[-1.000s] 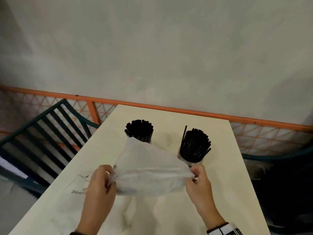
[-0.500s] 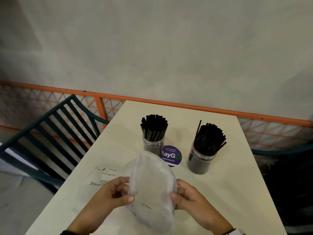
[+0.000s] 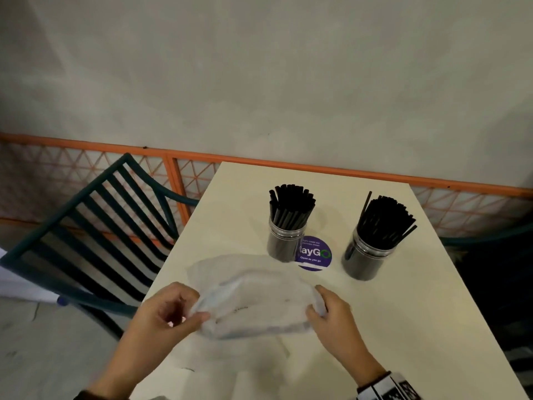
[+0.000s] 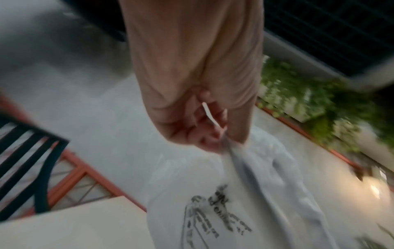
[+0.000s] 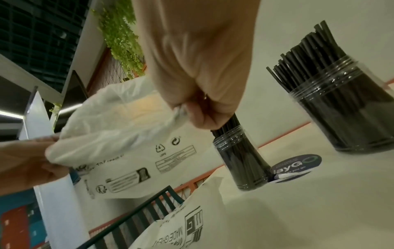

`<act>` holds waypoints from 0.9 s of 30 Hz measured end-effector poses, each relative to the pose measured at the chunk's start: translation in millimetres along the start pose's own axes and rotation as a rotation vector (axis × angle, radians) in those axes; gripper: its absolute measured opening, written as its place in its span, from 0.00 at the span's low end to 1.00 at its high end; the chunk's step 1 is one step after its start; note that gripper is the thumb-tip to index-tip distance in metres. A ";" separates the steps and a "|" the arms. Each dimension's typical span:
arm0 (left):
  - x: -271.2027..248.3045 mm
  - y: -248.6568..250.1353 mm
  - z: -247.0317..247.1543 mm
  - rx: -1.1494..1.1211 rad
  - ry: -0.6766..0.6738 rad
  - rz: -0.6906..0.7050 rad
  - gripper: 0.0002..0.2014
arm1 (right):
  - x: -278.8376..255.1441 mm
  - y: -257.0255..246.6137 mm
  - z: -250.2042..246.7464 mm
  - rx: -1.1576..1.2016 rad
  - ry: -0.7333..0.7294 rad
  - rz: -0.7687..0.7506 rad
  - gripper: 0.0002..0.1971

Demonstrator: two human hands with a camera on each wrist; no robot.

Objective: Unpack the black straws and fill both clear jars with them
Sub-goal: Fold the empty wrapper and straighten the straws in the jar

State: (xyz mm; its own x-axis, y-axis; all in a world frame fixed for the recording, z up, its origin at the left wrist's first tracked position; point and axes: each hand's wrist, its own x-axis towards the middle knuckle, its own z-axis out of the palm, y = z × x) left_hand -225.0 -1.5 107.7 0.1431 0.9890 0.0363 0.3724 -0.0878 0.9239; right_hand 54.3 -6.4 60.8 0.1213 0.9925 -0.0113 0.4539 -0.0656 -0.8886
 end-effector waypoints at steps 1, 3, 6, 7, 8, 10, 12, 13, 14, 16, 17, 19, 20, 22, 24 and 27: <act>-0.7 -2.6 -2.8 0.102 0.067 0.049 0.08 | -0.7 -2.0 3.2 0.003 0.062 0.001 0.11; 0.1 -9.9 -5.2 0.152 0.229 0.034 0.16 | -4.5 -7.7 10.1 0.068 0.040 0.016 0.14; 3.6 -21.7 -4.0 0.053 0.204 -0.115 0.15 | -13.0 -15.6 18.5 0.434 -0.290 0.110 0.10; 3.6 -23.8 -3.9 0.022 0.095 -0.146 0.11 | -14.7 -15.4 20.3 0.514 -0.391 0.129 0.14; 4.7 -19.3 -3.0 -0.032 -0.037 -0.209 0.03 | -15.7 -16.3 21.7 0.524 -0.453 0.130 0.18; 5.7 -18.5 -5.3 -0.107 -0.259 -0.251 0.24 | -14.8 -21.1 22.9 0.498 -0.446 0.111 0.17; 8.8 -18.1 -9.7 -0.140 -0.313 -0.231 0.28 | -11.4 -25.6 24.3 0.491 -0.389 0.113 0.13; 11.5 -18.5 -13.0 -0.171 -0.300 -0.229 0.27 | -10.0 -27.2 25.0 0.489 -0.381 0.118 0.11; 15.1 -21.1 -16.9 -0.231 -0.265 -0.241 0.26 | -9.5 -29.7 25.8 0.491 -0.388 0.119 0.09; 21.8 -28.2 -24.4 -0.414 -0.241 -0.276 0.34 | -8.9 -34.1 27.5 0.517 -0.415 0.115 0.06; 24.7 -32.3 -27.6 -0.488 -0.274 -0.292 0.39 | -8.7 -36.8 29.4 0.529 -0.420 0.116 0.05; 25.8 -28.1 -32.0 -0.594 -0.386 -0.313 0.38 | -6.5 -41.4 33.2 0.514 -0.393 0.105 0.08; 25.8 -24.2 -33.8 -0.618 -0.420 -0.317 0.34 | -5.0 -44.1 35.7 0.465 -0.351 0.090 0.06; 27.9 -20.9 -36.9 -0.595 -0.337 -0.304 0.18 | -2.5 -46.8 38.3 0.266 -0.184 0.011 0.05; 33.3 -30.1 -42.6 -0.380 -0.074 -0.172 0.11 | -0.2 -44.2 38.7 0.072 0.034 -0.097 0.09; 40.8 -38.1 -44.2 0.168 0.206 0.162 0.16 | 0.9 -39.5 44.3 -0.207 0.292 -0.198 0.12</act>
State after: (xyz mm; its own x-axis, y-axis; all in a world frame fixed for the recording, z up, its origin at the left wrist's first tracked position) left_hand -273.9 47.4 90.9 0.0307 0.9624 0.2698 0.5090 -0.2474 0.8245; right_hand -2.6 1.7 75.6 0.2453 0.9192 0.3080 0.6582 0.0753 -0.7491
